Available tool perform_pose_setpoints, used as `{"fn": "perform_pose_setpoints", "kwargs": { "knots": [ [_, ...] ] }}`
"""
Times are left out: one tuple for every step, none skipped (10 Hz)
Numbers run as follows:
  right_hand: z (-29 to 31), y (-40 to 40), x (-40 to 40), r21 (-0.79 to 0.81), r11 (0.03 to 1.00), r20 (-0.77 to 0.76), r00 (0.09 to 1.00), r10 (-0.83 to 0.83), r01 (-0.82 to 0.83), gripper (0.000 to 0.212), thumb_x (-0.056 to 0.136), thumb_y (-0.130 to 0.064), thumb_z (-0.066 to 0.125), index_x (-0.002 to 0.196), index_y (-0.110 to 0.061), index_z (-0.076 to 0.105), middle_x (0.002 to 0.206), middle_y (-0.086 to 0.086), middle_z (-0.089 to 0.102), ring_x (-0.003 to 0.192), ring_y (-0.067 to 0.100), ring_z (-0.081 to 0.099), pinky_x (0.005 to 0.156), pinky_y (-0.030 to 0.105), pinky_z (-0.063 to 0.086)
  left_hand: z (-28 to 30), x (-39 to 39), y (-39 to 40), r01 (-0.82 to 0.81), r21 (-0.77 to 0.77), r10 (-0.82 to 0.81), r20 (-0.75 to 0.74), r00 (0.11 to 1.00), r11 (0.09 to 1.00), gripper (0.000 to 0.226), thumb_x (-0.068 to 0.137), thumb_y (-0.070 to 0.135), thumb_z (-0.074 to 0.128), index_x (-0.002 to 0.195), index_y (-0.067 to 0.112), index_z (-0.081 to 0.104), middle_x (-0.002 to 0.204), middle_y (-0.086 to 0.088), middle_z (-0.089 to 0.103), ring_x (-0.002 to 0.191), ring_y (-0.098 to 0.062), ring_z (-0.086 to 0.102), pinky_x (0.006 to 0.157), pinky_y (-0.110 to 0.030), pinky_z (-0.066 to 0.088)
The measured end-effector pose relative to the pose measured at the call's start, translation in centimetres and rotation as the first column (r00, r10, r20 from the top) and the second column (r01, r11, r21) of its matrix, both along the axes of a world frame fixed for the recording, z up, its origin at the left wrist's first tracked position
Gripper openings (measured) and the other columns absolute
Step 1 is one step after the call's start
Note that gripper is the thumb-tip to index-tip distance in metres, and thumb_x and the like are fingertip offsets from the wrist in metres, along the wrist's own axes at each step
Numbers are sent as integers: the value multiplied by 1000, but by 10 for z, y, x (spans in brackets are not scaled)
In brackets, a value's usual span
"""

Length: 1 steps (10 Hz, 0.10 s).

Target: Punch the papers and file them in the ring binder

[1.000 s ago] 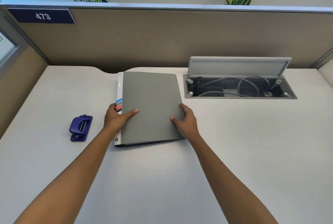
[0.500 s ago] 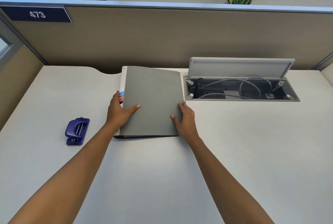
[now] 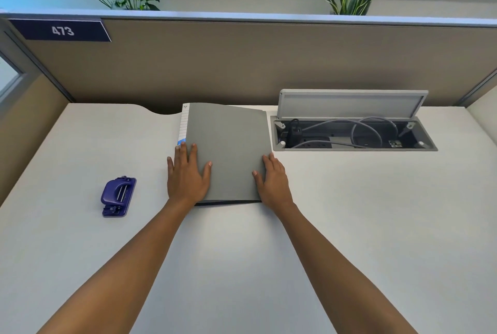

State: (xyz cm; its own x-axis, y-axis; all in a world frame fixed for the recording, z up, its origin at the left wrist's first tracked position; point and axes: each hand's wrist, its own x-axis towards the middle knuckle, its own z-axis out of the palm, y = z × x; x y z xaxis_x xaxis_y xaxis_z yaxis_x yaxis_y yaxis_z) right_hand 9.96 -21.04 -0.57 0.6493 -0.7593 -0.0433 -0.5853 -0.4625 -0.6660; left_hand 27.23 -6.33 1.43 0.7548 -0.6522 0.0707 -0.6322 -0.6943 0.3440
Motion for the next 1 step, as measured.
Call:
{"fn": "perform_pose_setpoints", "kwargs": {
  "knots": [
    [8,-1,-7,-55,998,30,999,-40,41,64,103,-38,49,154,-5,31,164,13,26,152,30,22,124,37,19,5,-18,-4,48,36,-48,12,999,998,70,101,53,35,158,14,21,166,-14,15,154,-32,8,123,-50,7]
  ]
}}
